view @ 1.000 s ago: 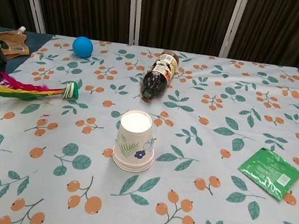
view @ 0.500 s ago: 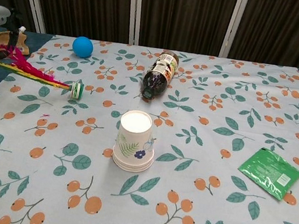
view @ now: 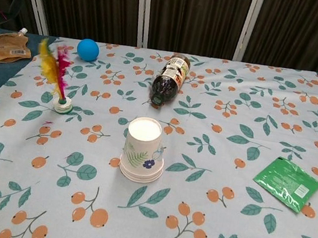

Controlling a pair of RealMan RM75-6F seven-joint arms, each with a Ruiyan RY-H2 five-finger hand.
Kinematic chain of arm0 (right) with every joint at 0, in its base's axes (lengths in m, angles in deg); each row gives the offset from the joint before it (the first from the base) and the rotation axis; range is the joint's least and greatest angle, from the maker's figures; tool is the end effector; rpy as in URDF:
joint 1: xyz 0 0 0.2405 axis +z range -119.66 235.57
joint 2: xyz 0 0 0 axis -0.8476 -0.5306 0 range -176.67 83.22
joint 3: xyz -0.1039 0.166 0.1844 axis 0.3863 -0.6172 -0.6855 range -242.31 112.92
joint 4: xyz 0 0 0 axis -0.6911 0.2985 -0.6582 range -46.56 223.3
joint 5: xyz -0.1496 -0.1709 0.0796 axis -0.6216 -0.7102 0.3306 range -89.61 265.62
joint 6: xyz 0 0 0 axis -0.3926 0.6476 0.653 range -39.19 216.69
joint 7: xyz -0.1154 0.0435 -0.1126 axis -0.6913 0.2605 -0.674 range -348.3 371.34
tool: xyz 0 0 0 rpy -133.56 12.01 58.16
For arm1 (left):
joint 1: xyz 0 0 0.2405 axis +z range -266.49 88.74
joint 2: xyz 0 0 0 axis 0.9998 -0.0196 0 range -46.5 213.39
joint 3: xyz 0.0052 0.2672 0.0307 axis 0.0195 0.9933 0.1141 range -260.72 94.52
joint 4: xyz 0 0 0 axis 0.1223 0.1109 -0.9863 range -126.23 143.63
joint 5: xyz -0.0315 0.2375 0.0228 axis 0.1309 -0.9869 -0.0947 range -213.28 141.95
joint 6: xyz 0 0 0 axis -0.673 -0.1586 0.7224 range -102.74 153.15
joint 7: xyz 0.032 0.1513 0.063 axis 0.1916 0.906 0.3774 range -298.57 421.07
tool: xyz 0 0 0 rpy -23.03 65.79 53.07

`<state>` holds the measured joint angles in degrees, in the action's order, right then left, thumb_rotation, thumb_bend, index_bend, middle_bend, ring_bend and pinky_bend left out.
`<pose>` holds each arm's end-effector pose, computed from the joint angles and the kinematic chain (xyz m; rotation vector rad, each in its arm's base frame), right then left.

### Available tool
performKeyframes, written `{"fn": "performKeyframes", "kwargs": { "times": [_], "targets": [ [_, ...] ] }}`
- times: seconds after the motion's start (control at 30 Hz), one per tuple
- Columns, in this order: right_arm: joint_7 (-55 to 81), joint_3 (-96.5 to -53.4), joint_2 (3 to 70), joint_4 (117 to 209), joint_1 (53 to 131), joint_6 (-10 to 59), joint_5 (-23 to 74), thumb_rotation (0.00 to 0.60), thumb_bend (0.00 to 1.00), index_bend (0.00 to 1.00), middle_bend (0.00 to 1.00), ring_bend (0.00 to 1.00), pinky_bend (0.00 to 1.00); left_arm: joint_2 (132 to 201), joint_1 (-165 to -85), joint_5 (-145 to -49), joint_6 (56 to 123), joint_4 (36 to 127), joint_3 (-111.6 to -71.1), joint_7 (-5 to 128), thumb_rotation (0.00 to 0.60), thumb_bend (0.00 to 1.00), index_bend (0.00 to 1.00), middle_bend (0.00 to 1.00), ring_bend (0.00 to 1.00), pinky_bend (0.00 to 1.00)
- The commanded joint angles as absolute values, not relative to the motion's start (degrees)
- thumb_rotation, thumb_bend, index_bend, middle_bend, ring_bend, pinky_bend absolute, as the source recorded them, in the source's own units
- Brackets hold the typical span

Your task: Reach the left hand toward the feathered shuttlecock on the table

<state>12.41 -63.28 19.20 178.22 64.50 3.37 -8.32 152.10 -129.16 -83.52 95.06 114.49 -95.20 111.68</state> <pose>-0.3145 -0.1962 0.1073 1.5960 -0.8644 0.9759 -0.1681 0.3782 0.0811 -1.6374 -0.5955 -0.5881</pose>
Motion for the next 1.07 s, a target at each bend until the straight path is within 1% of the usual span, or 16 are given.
{"fn": "performKeyframes", "kwargs": {
  "times": [0.03, 0.3, 0.4, 0.5, 0.53, 0.57, 0.67, 0.83, 0.93, 1.0, 1.07],
  "targets": [
    [12.4, -63.28, 19.21, 178.26, 64.5, 3.4, -8.3, 0.6, 0.05, 0.08, 0.0, 0.0, 0.0, 151.54, -129.07, -84.79, 95.28, 115.41, -94.26, 111.4, 0.6, 0.5, 0.62, 0.0, 0.0, 0.0],
    [12.32, -63.32, 19.14, 178.31, 64.49, 3.52, -8.07, 0.6, 0.05, 0.08, 0.0, 0.0, 0.0, 152.05, -128.88, -85.29, 95.79, 115.59, -93.72, 109.27, 0.6, 0.5, 0.62, 0.01, 0.0, 0.0],
    [12.36, -63.33, 19.06, 178.37, 64.53, 3.69, -7.92, 0.6, 0.05, 0.08, 0.0, 0.0, 0.0, 151.91, -128.22, -86.21, 96.64, 116.08, -93.38, 107.77, 0.6, 0.5, 0.59, 0.0, 0.0, 0.0],
    [12.37, -63.35, 19.04, 178.34, 64.54, 3.68, -7.93, 0.6, 0.05, 0.08, 0.0, 0.0, 0.0, 151.51, -126.58, -89.42, 98.69, 117.01, -92.53, 105.26, 0.6, 0.43, 0.49, 0.0, 0.0, 0.0],
    [12.36, -63.34, 19.04, 178.32, 64.54, 3.67, -7.96, 0.6, 0.05, 0.08, 0.0, 0.0, 0.0, 151.24, -125.46, -91.29, 100.21, 117.68, -92.04, 103.96, 0.6, 0.39, 0.44, 0.0, 0.0, 0.0],
    [12.31, -63.35, 19.05, 178.3, 64.54, 3.64, -7.99, 0.6, 0.05, 0.08, 0.0, 0.0, 0.0, 150.89, -123.57, -93.86, 102.56, 118.74, -91.11, 101.95, 0.6, 0.36, 0.39, 0.0, 0.0, 0.0],
    [12.19, -63.36, 19.1, 178.29, 64.51, 3.59, -7.99, 0.6, 0.05, 0.08, 0.0, 0.0, 0.0, 150.23, -119.75, -100.34, 106.65, 119.39, -88.31, 98.05, 0.6, 0.31, 0.29, 0.0, 0.0, 0.0],
    [11.82, -63.4, 19.22, 178.24, 64.46, 3.37, -8.14, 0.6, 0.05, 0.08, 0.0, 0.0, 0.0, 149.27, -113.89, -108.87, 112.06, 118.49, -83.71, 92.66, 0.6, 0.3, 0.21, 0.0, 0.0, 0.0],
    [11.47, -63.45, 19.39, 178.16, 64.49, 3.41, -8.12, 0.6, 0.05, 0.08, 0.0, 0.0, 0.0, 148.86, -109.06, -115.1, 116.82, 116.51, -79.97, 88.73, 0.6, 0.29, 0.17, 0.0, 0.0, 0.0],
    [11.13, -63.48, 19.52, 178.19, 64.52, 3.47, -8.11, 0.6, 0.05, 0.08, 0.0, 0.0, 0.0, 149.11, -106.41, -118.12, 119.57, 114.48, -78.42, 86.63, 0.6, 0.29, 0.14, 0.0, 0.0, 0.0],
    [10.9, -63.51, 19.62, 178.25, 64.53, 3.4, -8.21, 0.6, 0.05, 0.08, 0.0, 0.0, 0.0, 149.41, -104.76, -119.52, 121.04, 113.17, -77.54, 85.34, 0.6, 0.26, 0.09, 0.0, 0.0, 0.0]
  ]
}}
